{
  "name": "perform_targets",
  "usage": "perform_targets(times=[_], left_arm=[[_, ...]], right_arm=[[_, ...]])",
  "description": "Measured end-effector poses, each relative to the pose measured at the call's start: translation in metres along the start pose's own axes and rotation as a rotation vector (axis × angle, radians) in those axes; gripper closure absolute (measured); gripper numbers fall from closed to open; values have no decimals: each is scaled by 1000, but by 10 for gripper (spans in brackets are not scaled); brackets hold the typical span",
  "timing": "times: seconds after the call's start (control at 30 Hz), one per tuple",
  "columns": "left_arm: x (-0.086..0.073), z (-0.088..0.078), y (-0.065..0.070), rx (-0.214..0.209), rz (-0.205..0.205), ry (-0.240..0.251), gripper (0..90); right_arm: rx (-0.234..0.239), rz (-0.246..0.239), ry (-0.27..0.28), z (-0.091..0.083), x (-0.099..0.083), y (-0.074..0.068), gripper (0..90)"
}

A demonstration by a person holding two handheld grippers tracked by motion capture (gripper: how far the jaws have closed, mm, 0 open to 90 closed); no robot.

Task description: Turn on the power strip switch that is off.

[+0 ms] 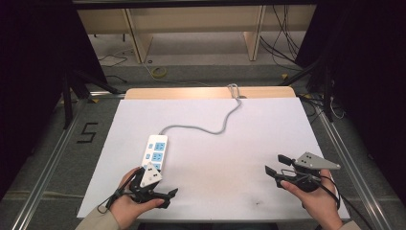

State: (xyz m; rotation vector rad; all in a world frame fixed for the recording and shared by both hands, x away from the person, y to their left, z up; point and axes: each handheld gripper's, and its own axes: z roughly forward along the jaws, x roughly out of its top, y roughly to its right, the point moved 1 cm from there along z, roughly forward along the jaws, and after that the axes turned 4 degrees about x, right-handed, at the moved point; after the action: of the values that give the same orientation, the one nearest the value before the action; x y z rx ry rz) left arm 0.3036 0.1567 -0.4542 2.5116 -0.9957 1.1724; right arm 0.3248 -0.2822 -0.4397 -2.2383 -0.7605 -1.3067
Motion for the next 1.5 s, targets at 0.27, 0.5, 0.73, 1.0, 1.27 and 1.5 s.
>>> perform_targets(times=[0.27, 0.5, 0.73, 1.0, 1.27, 1.5], left_arm=[[0, -2, -1, 9, -2, 3, 187], [2, -10, -14, 51, -39, 29, 356], [4, -15, -22, 95, -74, 35, 806], [4, -17, -22, 76, -59, 22, 896], [7, -15, -25, 86, -94, 5, 897], [11, -12, -27, 109, -109, 8, 897]], right_arm=[[-4, -2, 2, -1, 0, 0, 341], [-3, -1, 0, 0, 0, 0, 341], [-1, 1, -1, 1, 0, 1, 341], [0, 1, -3, 1, 0, 0, 341], [-2, 3, -5, 1, 0, 1, 341], [-2, 1, -5, 2, 0, 0, 341]])
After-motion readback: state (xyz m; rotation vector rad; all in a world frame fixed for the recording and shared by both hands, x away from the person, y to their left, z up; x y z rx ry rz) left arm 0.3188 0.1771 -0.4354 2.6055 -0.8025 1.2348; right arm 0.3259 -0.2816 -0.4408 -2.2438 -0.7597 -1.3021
